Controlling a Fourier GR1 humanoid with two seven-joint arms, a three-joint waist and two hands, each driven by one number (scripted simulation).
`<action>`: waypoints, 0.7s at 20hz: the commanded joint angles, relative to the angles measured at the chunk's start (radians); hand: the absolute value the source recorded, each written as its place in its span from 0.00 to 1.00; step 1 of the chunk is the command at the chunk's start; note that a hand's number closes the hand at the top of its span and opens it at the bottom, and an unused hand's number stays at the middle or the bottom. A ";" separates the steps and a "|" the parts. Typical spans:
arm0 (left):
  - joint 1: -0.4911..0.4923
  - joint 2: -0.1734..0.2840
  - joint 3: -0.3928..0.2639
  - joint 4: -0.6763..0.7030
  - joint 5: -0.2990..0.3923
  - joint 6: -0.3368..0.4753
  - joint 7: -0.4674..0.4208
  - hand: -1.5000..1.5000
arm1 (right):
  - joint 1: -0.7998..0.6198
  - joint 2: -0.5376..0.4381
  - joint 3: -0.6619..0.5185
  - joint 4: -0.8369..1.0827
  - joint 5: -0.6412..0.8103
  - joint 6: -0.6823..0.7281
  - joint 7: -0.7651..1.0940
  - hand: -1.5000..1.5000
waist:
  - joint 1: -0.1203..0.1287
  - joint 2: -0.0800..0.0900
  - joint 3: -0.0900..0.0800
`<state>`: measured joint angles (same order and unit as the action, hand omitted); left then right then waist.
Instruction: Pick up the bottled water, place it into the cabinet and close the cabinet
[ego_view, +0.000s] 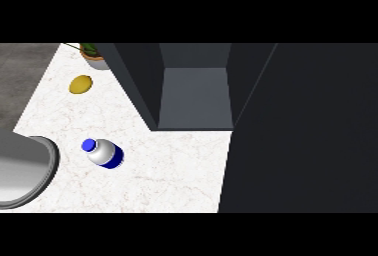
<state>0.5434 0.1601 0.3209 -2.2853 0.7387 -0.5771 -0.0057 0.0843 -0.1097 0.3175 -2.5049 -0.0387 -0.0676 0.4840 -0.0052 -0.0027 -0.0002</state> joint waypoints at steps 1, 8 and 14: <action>-0.053 -0.057 -0.070 -0.033 -0.116 0.045 0.040 0.00 | -0.007 -0.005 -0.005 -0.158 0.010 -0.025 0.092 0.00 | 0.000 0.001 0.000; -0.205 0.001 -0.006 0.170 -0.119 0.066 0.061 0.00 | 0.013 -0.008 0.061 -0.179 0.056 -0.041 0.088 0.00 | -0.006 0.000 0.000; -0.365 -0.036 -0.021 0.347 -0.323 0.097 -0.020 0.00 | 0.085 -0.044 0.041 -0.188 -0.007 -0.023 0.034 0.00 | -0.020 0.002 0.000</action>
<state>0.2856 0.1377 0.3134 -2.0372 0.5196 -0.5146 0.0021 0.0774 -0.1166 0.3795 -2.5059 -0.0195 -0.1103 0.4977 -0.0137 -0.0020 -0.0005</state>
